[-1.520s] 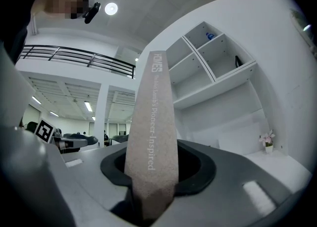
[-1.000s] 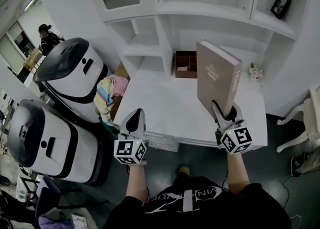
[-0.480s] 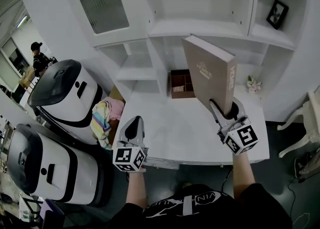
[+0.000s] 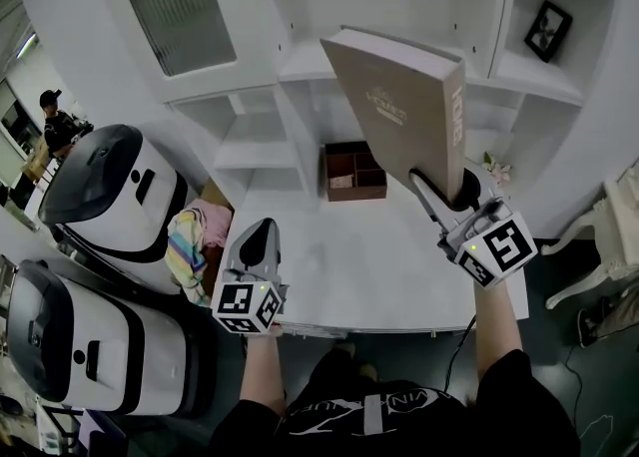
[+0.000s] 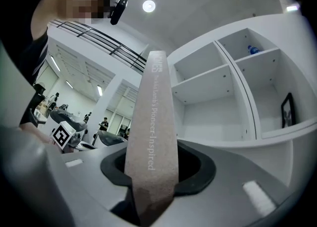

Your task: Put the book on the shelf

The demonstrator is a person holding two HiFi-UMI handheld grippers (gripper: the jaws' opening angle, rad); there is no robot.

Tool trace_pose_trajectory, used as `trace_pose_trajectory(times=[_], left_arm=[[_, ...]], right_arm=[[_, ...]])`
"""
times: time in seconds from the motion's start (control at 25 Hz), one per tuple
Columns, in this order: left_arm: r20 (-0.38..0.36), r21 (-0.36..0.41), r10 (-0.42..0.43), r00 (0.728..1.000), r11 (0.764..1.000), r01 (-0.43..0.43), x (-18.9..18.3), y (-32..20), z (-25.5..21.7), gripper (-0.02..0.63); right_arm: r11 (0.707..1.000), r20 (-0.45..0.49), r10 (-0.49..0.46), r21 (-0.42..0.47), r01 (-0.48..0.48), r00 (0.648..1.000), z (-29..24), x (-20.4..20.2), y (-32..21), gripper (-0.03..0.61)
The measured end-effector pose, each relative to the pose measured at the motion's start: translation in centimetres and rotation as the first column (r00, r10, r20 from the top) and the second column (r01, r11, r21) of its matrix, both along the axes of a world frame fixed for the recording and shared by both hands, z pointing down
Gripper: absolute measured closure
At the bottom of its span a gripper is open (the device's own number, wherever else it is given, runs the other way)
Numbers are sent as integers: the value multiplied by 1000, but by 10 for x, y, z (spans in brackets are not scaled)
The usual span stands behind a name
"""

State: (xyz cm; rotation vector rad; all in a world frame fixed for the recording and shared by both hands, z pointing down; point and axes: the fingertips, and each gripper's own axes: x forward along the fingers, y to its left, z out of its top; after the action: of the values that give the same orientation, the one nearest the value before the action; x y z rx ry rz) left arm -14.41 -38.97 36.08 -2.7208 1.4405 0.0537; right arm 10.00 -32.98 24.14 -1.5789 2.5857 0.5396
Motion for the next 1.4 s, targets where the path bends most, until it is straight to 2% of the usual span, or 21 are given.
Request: trace_pose_trajectory(times=[0.24, 0.56, 0.68, 0.8, 1.0, 1.12, 1.32, 1.4], left_arm=[[-24, 13, 49, 998, 999, -49, 15, -27, -14, 614], [-46, 55, 119, 992, 992, -116, 24, -62, -43, 614], [-61, 70, 141, 988, 988, -137, 17, -72, -48, 614], [-58, 70, 162, 985, 985, -158, 19, -76, -44, 614], [-71, 58, 168, 983, 985, -164, 16, -95, -48, 614], [-73, 57, 183, 980, 982, -179, 17, -106, -50, 614], [-65, 46, 209, 976, 977, -206, 36, -119, -49, 614], [-71, 41, 212, 975, 977, -210, 36, -124, -47, 614]], right_arm=[[998, -78, -2, 64, 7, 997, -50, -8, -10, 400], [984, -152, 107, 156, -83, 983, -108, 1, -42, 400], [975, -219, 167, 180, -128, 961, -126, -1, -61, 400], [961, -342, 252, 201, -191, 905, -128, 6, -81, 400], [938, -553, 346, 212, -273, 758, -122, 12, -123, 400], [933, -652, 351, 183, -310, 672, -112, 17, -152, 399], [934, -731, 329, 159, -320, 598, -103, 41, -190, 397], [933, -781, 319, 161, -321, 537, -99, 44, -202, 397]])
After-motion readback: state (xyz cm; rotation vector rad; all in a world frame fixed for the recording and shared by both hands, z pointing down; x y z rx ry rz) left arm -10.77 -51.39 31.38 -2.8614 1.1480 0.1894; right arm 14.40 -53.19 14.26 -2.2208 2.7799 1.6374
